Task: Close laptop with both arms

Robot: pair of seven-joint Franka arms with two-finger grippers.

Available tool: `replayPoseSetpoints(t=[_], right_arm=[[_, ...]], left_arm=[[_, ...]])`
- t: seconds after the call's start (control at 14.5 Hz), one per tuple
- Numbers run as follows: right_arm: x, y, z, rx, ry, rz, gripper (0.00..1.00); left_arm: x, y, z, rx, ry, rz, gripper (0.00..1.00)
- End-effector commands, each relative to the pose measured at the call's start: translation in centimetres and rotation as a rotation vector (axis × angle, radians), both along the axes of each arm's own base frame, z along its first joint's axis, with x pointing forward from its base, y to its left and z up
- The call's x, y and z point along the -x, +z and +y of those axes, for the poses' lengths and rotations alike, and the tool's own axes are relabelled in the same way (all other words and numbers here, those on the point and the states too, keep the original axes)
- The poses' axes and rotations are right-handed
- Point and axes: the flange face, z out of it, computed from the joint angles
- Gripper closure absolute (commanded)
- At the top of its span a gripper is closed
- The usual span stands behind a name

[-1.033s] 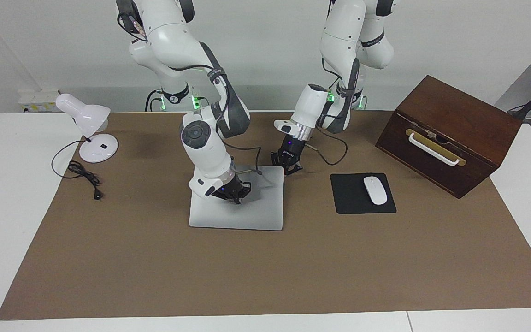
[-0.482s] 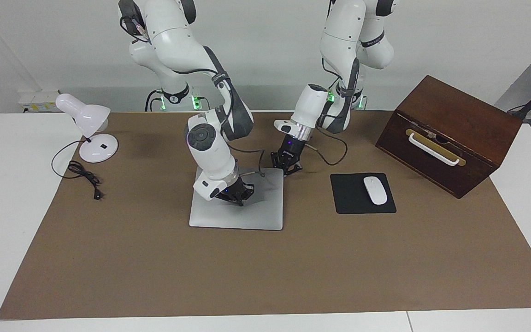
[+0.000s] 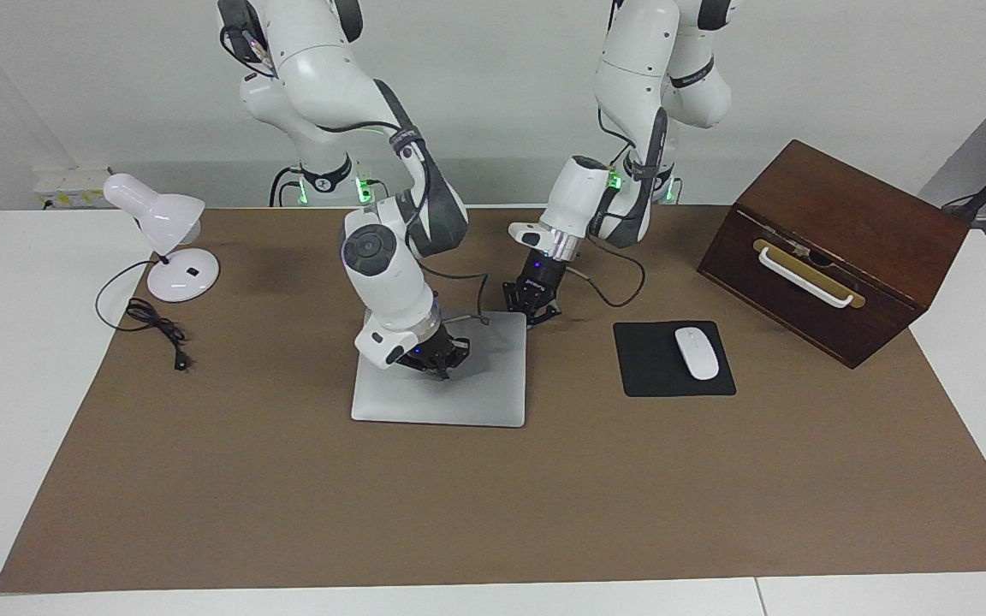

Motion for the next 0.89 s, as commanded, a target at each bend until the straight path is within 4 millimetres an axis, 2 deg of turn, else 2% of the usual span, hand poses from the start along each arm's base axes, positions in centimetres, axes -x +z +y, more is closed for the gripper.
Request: replayPoseSetpoints(t=[0.0,0.14,0.21,0.41,0.62,0.69,0.83], right_arm=[[-0.2,3.5,-2.5,0.002,-0.040,-0.020,0.97],[-1.5,5.9,-6.8,0.021,-0.055,-0.072,0.63],[-2.0,7.0,-9.2,0.022,-0.044,-0.094,0.50],[-2.8,9.3,-15.4,0.032,0.002,-0.139,0.20],[-2.5,11.2,-20.2,0.116,0.060,-0.150,0.03],[-2.1,12.2,-21.7,0.149,0.065,-0.143,0.02],[-0.9,14.4,-23.0,0.183,0.073,-0.123,0.01]], left_arm=[[-0.3,-5.1,1.4,-0.087,0.009,0.058,1.00],[-0.5,-5.0,1.5,-0.083,0.013,0.056,1.00],[-0.5,-4.9,1.5,-0.080,0.017,0.058,1.00],[-0.8,-4.3,1.6,-0.062,0.036,0.055,1.00],[-0.8,-3.4,1.5,-0.037,0.060,0.059,1.00],[-0.9,-2.9,1.5,-0.032,0.061,0.057,1.00],[-1.3,-1.6,2.1,-0.035,0.076,0.072,1.00]])
